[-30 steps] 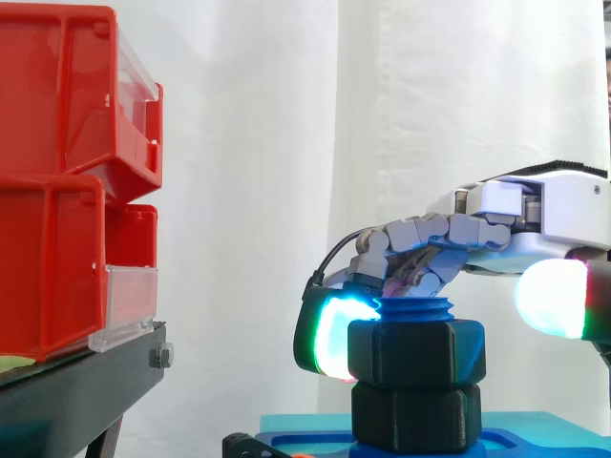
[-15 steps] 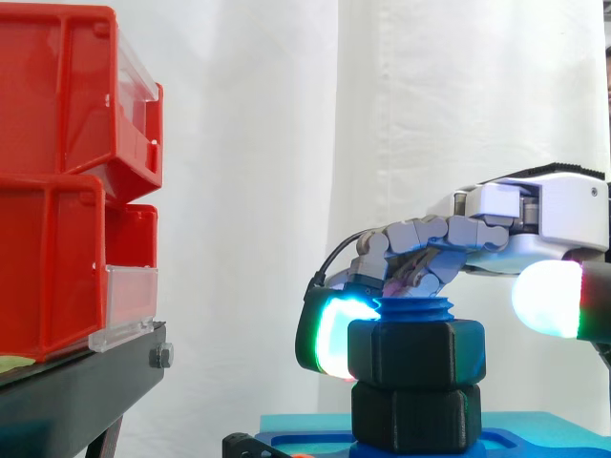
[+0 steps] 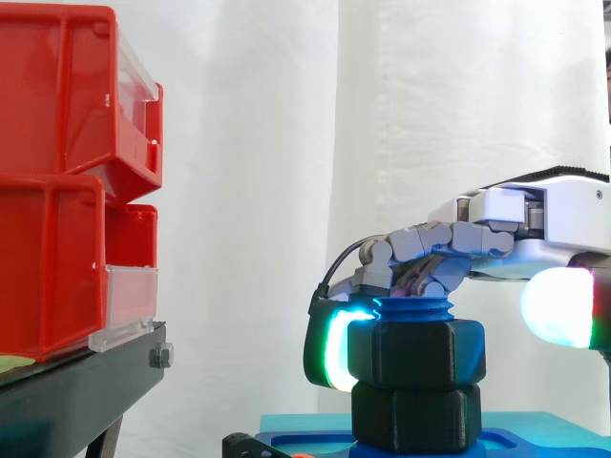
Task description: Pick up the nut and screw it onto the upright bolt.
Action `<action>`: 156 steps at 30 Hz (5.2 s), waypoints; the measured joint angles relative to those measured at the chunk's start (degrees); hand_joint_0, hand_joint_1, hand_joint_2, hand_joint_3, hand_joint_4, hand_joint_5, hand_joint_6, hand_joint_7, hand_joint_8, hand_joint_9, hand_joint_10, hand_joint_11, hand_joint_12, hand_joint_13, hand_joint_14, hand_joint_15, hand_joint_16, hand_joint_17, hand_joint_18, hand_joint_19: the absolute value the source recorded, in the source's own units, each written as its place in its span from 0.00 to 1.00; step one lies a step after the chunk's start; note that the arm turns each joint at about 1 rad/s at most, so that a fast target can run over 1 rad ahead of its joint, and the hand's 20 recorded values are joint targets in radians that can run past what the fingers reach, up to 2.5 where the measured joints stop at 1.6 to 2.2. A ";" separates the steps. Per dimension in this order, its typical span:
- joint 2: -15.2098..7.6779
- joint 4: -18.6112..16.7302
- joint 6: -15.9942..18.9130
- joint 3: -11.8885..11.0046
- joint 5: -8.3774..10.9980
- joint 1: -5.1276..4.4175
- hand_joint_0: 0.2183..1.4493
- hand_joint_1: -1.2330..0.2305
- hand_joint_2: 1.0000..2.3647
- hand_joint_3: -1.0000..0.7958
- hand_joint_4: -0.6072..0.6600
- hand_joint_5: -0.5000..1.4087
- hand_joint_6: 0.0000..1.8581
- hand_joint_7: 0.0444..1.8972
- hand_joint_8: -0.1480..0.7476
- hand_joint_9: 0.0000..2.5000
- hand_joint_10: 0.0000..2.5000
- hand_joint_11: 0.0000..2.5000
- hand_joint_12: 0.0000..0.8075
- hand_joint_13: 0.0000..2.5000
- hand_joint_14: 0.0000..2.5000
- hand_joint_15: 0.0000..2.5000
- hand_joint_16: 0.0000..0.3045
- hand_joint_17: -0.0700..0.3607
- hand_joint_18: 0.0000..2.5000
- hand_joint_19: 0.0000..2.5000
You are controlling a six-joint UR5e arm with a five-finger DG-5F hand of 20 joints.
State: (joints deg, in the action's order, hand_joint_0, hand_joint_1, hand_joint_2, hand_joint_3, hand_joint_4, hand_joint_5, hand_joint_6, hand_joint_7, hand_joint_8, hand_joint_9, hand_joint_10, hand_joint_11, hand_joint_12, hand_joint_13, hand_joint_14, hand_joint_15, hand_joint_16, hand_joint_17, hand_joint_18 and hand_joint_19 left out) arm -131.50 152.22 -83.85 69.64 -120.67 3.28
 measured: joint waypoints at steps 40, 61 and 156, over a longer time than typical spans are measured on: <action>0.91 9.33 -1.58 -5.22 -1.03 1.47 0.20 0.70 0.00 0.28 0.64 0.20 0.27 0.43 0.39 0.26 0.00 0.00 0.34 0.20 0.00 0.00 0.12 0.35 0.06 0.00; 9.02 28.40 -12.66 -5.49 8.57 1.13 0.19 0.72 0.00 0.28 0.61 0.18 0.27 0.39 0.40 0.21 0.00 0.00 0.39 0.13 0.00 0.00 0.12 0.36 0.00 0.00; 26.03 18.11 32.26 17.99 34.81 -6.09 0.22 0.70 0.00 0.28 0.65 0.13 0.27 0.35 0.42 0.01 0.00 0.00 0.45 0.03 0.00 0.00 0.16 0.42 0.00 0.00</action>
State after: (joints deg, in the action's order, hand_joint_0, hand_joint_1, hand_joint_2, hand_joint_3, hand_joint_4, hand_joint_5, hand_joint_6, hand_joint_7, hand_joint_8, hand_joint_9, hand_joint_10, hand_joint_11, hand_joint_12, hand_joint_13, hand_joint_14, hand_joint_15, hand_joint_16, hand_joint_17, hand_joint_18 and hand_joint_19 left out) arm -105.47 170.33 -51.59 87.63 -85.87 -2.81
